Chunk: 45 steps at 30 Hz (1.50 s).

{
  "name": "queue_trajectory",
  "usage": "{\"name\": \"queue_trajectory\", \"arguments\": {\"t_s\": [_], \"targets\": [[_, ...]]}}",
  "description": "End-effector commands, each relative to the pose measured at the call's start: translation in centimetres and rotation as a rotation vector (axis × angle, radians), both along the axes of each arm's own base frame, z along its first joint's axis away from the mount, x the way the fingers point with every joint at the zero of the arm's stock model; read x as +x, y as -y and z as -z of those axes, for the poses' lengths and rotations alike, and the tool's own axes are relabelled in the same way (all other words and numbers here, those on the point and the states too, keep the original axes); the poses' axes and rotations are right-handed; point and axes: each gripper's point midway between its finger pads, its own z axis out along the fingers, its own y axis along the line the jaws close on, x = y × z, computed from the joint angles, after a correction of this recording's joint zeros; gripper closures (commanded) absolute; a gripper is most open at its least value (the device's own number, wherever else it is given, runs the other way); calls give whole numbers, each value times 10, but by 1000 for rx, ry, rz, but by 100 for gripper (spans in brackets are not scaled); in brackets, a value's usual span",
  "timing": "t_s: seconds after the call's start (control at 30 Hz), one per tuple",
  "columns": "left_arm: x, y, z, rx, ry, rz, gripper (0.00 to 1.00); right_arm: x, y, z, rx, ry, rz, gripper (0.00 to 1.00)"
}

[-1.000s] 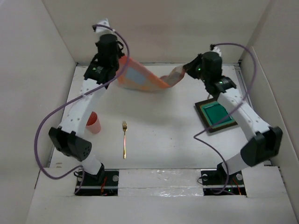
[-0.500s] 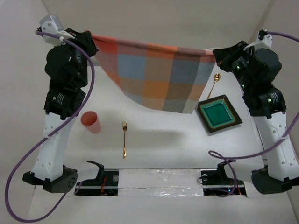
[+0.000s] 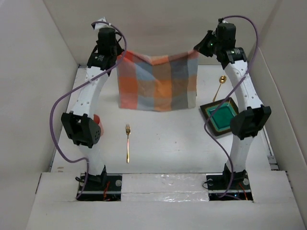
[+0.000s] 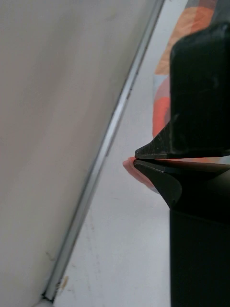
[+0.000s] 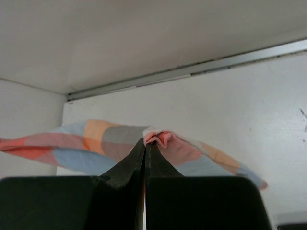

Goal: Set the dinner table for one person

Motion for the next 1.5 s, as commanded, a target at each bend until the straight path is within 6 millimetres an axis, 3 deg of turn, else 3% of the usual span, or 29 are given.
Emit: {"name": "queue_trajectory", "arguments": {"t_s": [0.0,0.07,0.13,0.23,0.27,0.33,0.37,0.43,0.47,0.5,0.53,0.57,0.6,0.67,0.73,0.77,0.93,1.03,1.13,1.17,1.47], "targets": [[-29,-12,-135,-94,297,7,100,-19,6,-120,93,253,-42,100],[-37,-12,-138,-115,311,12,100,-20,15,-133,118,287,-33,100],[-42,-17,-131,-120,306,2,100,-26,20,-129,120,284,-34,100],[-49,-20,-85,-116,244,-8,100,-31,16,-105,132,249,-76,100],[-54,-21,-51,-116,200,-14,100,-31,20,-73,135,200,-74,100],[-61,-17,-12,-143,140,-2,100,-37,15,-37,145,142,-102,100],[-68,-16,25,-146,84,0,100,-39,19,0,143,77,-95,100],[-73,-11,58,-177,39,15,100,-43,18,39,133,12,-104,100],[-79,-10,95,-177,-37,17,100,-48,19,76,124,-54,-104,100],[-82,-8,111,-185,-71,20,100,-50,19,94,115,-85,-105,100],[-86,-1,141,-199,-136,47,100,-55,22,125,90,-142,-103,100],[-87,-1,155,-199,-167,41,100,-56,22,125,89,-144,-102,100],[-89,1,167,-204,-194,43,100,-60,23,151,80,-197,-104,100],[-92,3,194,-212,-242,48,100,-67,25,172,61,-248,-105,100],[-94,3,206,-219,-251,40,100,-78,28,197,43,-298,-98,100],[-100,2,217,-219,-272,35,100,-83,25,202,38,-312,-104,100],[-115,1,234,-211,-323,42,100,-120,33,239,30,-411,-65,100],[-127,-3,247,-192,-366,39,100,-138,34,238,17,-406,-55,100],[-136,-4,250,-191,-381,43,100,-160,36,248,11,-430,-56,100],[-146,-6,259,-183,-418,38,100,-170,37,257,7,-455,-58,100],[-190,-10,264,-208,-456,46,100,-201,45,277,-11,-504,-50,100]]}}
